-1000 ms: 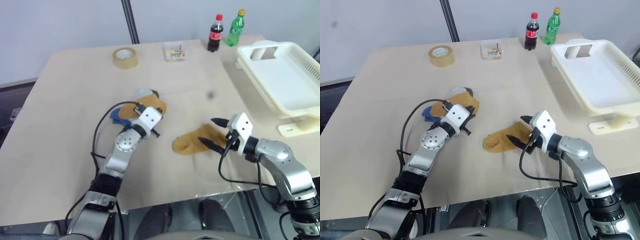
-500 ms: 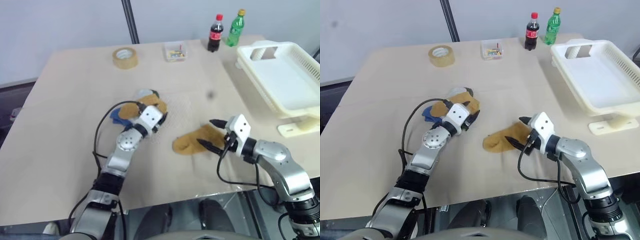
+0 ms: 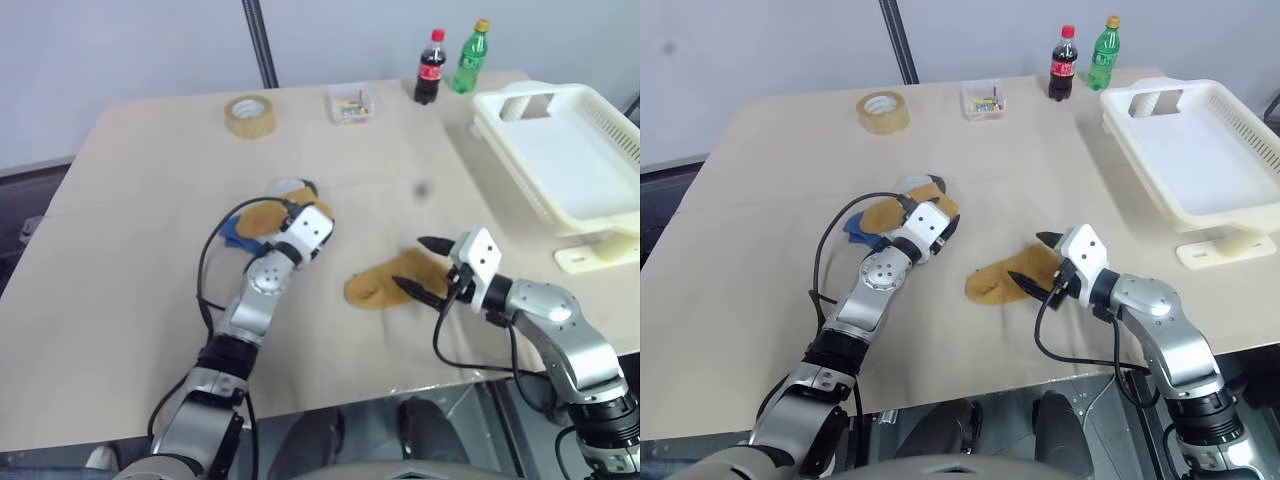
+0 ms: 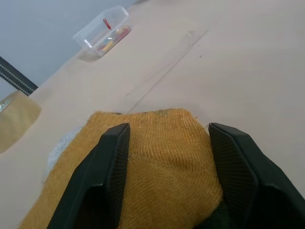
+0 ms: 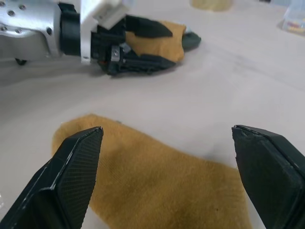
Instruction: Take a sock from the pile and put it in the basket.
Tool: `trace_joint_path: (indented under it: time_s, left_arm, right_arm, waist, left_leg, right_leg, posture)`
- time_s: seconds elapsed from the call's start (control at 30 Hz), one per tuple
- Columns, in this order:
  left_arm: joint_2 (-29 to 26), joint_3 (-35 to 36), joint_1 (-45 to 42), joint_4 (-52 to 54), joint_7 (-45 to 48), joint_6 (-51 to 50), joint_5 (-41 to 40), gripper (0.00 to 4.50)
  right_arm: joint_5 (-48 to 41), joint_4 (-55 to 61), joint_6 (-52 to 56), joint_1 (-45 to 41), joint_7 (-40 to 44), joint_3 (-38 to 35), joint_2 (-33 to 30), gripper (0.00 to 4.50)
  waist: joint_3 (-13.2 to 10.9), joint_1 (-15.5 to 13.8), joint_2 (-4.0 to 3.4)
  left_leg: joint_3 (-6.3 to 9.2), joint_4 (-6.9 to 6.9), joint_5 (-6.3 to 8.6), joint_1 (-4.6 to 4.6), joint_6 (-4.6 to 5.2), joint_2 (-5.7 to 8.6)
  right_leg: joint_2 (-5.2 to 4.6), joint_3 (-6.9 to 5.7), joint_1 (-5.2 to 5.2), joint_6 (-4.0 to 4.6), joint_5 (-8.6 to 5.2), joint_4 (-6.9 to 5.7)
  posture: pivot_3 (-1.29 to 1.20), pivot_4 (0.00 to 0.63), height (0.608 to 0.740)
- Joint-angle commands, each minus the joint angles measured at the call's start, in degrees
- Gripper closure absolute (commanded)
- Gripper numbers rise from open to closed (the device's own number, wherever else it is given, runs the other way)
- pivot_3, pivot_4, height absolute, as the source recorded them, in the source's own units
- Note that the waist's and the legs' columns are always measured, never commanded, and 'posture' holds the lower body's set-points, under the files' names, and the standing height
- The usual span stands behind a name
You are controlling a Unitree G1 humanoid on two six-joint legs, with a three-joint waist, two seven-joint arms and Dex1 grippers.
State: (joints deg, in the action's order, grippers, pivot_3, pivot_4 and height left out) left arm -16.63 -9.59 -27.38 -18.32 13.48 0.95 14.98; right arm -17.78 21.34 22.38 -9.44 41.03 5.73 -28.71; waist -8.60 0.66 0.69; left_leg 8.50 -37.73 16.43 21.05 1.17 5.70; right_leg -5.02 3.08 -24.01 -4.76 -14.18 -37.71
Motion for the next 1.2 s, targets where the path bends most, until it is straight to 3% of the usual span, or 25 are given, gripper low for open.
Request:
trace_joint_path:
  time_s: [0.03,0.23,0.33,0.37,0.4,0.47,0.8,1.03,1.2]
  left_arm:
    - [-0.2,-0.1,-0.1,1.2,-0.3,-0.6,0.6,1.76]
    - [0.1,-0.3,0.7,3.0,0.0,-1.6,0.7,1.76]
    - [0.3,-0.2,1.0,3.5,0.1,-2.1,0.7,2.59]
    - [0.4,-0.2,1.1,3.7,0.0,-2.4,0.7,2.99]
    - [0.4,-0.2,1.2,3.8,-0.1,-2.7,0.8,3.70]
    - [0.1,-0.8,1.2,4.1,-0.1,-2.6,1.7,4.43]
    - [3.7,1.6,2.3,11.2,-1.1,-2.9,-2.5,4.48]
    - [7.9,-0.1,1.2,23.1,4.5,-13.6,-8.1,4.48]
    - [12.4,-1.6,-4.7,15.9,3.3,-17.6,-8.3,4.48]
  right_arm:
    - [-0.8,0.9,-2.3,0.2,0.4,-1.4,0.4,0.00]
    - [-1.5,0.6,-4.7,0.2,0.8,-1.4,1.0,0.00]
    - [-1.2,0.2,-5.9,0.1,0.9,-1.6,1.2,0.00]
    - [-1.2,0.1,-6.1,0.1,1.0,-1.6,1.2,0.00]
    - [-1.2,0.0,-6.3,0.0,1.0,-1.6,1.2,0.00]
    - [-1.2,-0.3,-6.6,0.0,1.1,-1.5,1.1,0.00]
    - [-0.7,-0.6,-7.3,0.0,1.2,-1.0,1.1,0.00]
    - [-0.7,-0.7,-7.3,-0.3,1.2,-0.8,0.9,0.00]
    - [-0.5,-1.8,-7.6,-1.2,1.3,-0.6,1.2,0.00]
  waist:
    - [0.0,0.0,0.00]
    - [0.0,0.0,0.00]
    - [0.0,0.0,0.00]
    - [0.0,0.0,0.00]
    - [0.0,0.0,0.00]
    - [0.0,-0.1,0.00]
    - [0.0,-0.3,0.00]
    - [0.0,-0.2,0.00]
    - [0.0,-0.2,0.01]
  left_leg:
    - [0.00,0.00,0.00,-0.01,0.00,0.00]
    - [0.00,-0.05,0.00,0.00,0.00,0.00]
    - [0.00,-0.06,0.00,0.00,0.00,0.00]
    - [0.00,-0.07,0.00,0.00,0.00,0.00]
    - [0.00,-0.08,0.00,0.00,0.00,0.00]
    - [0.00,-0.09,0.00,-0.01,0.00,0.00]
    - [0.03,-0.21,0.00,0.07,0.01,0.02]
    - [0.05,-0.38,0.01,0.15,0.02,0.02]
    - [0.05,-0.51,0.01,0.12,0.01,0.02]
  right_leg:
    - [0.00,0.00,0.00,0.00,0.00,-0.01]
    - [0.00,0.00,0.00,0.00,0.00,-0.05]
    - [0.00,0.00,0.00,0.00,0.00,-0.05]
    - [0.00,0.00,0.00,0.00,0.00,-0.05]
    - [0.00,0.00,0.01,0.00,0.00,-0.06]
    - [0.00,0.00,0.02,0.00,0.00,-0.07]
    - [-0.01,-0.03,0.02,0.00,0.00,-0.08]
    - [0.00,-0.05,0.02,-0.02,0.01,-0.13]
    - [0.04,-0.06,0.07,-0.07,0.04,-0.22]
  posture:
    - [0.00,0.150,0.740]
    - [0.00,0.150,0.740]
    - [0.00,0.150,0.740]
    - [0.00,0.150,0.740]
    - [0.00,0.150,0.740]
    - [0.00,0.150,0.740]
    - [0.00,0.150,0.740]
    - [0.00,0.150,0.740]
    - [0.00,0.150,0.740]
